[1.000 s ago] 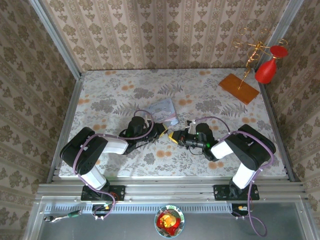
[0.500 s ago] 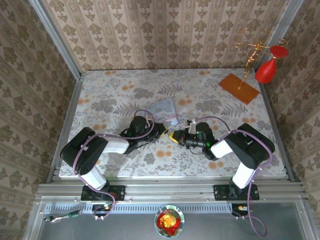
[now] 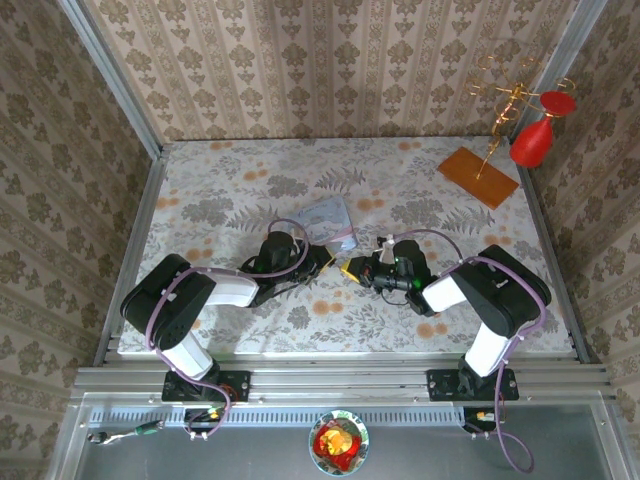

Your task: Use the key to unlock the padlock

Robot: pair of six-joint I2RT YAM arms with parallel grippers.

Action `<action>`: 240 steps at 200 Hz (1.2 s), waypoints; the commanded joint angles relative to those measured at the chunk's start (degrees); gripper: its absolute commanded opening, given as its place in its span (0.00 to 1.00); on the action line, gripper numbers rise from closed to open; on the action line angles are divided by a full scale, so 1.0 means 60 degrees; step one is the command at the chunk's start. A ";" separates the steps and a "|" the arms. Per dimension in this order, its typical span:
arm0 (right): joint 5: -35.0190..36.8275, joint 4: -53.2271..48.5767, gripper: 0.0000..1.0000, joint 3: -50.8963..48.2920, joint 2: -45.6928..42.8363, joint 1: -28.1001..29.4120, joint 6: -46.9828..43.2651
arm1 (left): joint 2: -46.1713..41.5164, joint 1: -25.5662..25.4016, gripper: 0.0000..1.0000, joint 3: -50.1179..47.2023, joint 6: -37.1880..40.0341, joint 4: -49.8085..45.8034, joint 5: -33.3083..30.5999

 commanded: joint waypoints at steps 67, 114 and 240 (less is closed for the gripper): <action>0.0748 0.0909 0.00 0.0708 0.0568 0.0091 0.0634 | -0.0326 -0.0644 0.05 0.0345 -0.0277 0.0582 0.2047; 0.1504 0.1479 0.00 0.0341 0.0594 0.0759 0.0813 | -0.0302 -0.0635 0.05 0.0398 -0.0411 0.0736 0.1742; 0.4500 0.1894 0.00 -0.0647 -0.0191 0.2145 0.1011 | -0.0379 -0.0562 0.02 0.0375 -0.0950 0.0350 0.0867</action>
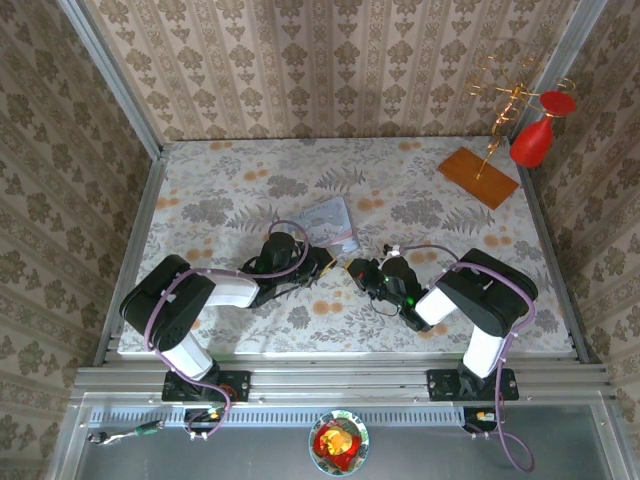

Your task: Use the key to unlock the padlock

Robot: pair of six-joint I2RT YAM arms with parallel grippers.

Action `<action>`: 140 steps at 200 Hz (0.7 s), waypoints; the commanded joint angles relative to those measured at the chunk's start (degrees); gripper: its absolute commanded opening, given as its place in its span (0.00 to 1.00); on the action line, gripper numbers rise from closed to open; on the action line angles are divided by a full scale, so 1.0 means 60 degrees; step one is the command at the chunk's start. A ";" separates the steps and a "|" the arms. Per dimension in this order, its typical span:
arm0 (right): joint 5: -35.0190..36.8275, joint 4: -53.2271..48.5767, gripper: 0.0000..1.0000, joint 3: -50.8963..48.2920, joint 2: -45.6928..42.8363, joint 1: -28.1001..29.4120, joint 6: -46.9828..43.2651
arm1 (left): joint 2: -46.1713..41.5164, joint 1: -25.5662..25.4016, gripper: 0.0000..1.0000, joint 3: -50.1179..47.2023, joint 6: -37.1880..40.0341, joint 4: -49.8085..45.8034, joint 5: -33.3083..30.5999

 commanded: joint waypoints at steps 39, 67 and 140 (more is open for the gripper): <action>0.0360 -0.0339 0.00 0.0034 -0.1297 0.0580 -0.0329 | -0.0358 -0.0480 0.02 0.0450 -0.0206 0.0054 0.0780; 0.0471 -0.0881 0.00 0.0136 -0.1719 0.0684 -0.0582 | -0.0424 -0.0497 0.02 0.0514 -0.0064 -0.0469 0.0651; 0.0912 -0.1214 0.00 0.0108 -0.1974 0.0943 -0.0851 | -0.0829 -0.0541 0.01 0.1030 0.0626 -0.2621 0.0197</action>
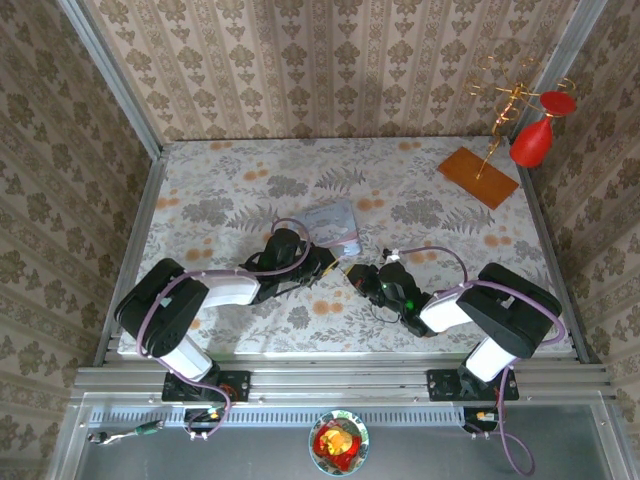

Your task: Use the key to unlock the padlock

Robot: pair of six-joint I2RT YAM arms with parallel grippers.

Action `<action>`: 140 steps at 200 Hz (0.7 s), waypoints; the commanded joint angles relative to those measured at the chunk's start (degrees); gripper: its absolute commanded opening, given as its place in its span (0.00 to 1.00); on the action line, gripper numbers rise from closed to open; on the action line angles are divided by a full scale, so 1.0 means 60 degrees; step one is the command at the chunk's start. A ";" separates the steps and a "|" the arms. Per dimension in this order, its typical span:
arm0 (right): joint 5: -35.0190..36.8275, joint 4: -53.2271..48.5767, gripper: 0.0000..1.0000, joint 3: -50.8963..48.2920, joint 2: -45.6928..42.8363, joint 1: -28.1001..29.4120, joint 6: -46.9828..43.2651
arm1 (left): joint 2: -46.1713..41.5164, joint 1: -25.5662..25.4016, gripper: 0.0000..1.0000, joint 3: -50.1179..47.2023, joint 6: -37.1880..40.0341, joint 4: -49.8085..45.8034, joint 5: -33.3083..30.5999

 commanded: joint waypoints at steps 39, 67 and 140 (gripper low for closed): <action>0.0091 0.0452 0.00 0.0247 -0.0600 0.0227 -0.0356 | -0.0439 -0.0460 0.01 0.0680 0.0642 -0.1392 0.0358; 0.0200 0.0222 0.00 0.0217 -0.0775 0.0227 -0.0443 | -0.0403 -0.0597 0.01 0.0923 0.0926 -0.1940 0.0374; 0.0299 -0.0409 0.00 0.0099 -0.1482 -0.0005 -0.0506 | -0.0432 -0.0739 0.01 0.1208 0.1626 -0.3031 0.0199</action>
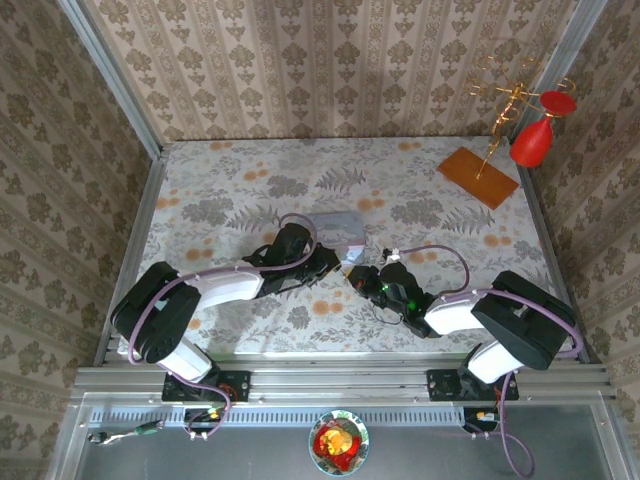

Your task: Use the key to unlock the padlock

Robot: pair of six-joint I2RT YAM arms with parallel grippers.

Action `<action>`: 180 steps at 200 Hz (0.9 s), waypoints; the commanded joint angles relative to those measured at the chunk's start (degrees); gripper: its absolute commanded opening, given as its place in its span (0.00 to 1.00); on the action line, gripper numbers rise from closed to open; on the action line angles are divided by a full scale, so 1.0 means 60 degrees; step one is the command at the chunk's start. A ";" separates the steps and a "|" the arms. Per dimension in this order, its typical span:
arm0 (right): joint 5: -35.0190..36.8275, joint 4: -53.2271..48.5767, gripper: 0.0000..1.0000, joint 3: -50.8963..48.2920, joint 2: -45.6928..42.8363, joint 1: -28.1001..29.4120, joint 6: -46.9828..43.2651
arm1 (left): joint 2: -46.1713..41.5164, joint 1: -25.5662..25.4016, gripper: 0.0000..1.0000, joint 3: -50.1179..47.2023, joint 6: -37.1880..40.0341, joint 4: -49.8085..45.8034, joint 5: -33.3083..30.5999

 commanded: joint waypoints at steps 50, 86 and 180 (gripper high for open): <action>0.0179 0.0211 0.00 0.0250 -0.0526 -0.0043 -0.0099 | -0.0154 -0.0313 0.01 0.0314 0.0551 -0.0622 0.0537; 0.0183 0.0433 0.00 0.0212 -0.0358 -0.0104 0.0023 | -0.0148 -0.0363 0.01 0.0405 0.0614 -0.0822 0.0522; -0.0007 0.0356 0.00 0.0683 0.0022 -0.0119 -0.0017 | 0.0105 -0.0524 0.01 0.0445 0.0453 -0.0557 0.0460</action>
